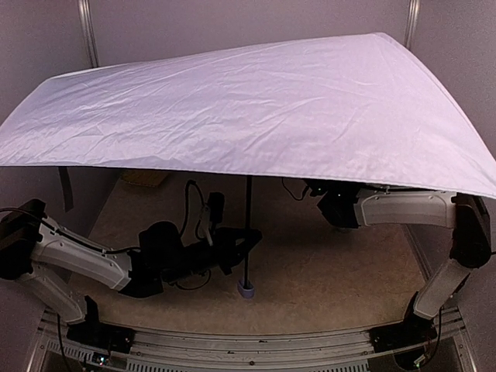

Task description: Put away the umbrella

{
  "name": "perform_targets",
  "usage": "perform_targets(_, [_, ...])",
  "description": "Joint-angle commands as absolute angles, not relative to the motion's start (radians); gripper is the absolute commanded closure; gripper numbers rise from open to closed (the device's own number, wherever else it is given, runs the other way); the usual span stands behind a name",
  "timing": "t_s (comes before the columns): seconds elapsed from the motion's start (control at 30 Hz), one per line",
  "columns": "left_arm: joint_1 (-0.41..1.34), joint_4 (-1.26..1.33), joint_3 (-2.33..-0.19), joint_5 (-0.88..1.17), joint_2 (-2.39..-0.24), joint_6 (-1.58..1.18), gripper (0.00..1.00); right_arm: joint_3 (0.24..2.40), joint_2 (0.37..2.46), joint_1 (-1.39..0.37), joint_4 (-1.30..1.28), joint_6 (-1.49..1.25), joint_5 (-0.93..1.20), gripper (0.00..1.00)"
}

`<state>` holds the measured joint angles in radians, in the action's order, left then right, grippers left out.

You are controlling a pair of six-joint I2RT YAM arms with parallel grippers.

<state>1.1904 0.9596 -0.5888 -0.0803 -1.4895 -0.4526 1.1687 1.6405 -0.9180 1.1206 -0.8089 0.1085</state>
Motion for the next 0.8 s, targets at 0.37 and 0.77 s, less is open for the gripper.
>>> perform_targets(0.37, [1.209, 1.071, -0.622, -0.041, -1.486, -0.402, 1.00, 1.242, 1.683, -0.915, 1.170, -0.775, 0.118, 0.39])
perform_targets(0.77, [1.213, 1.070, -0.631, 0.000, -1.481, -0.404, 1.00, 1.230, 1.689, -0.914, 1.286, -0.827, 0.142, 0.65])
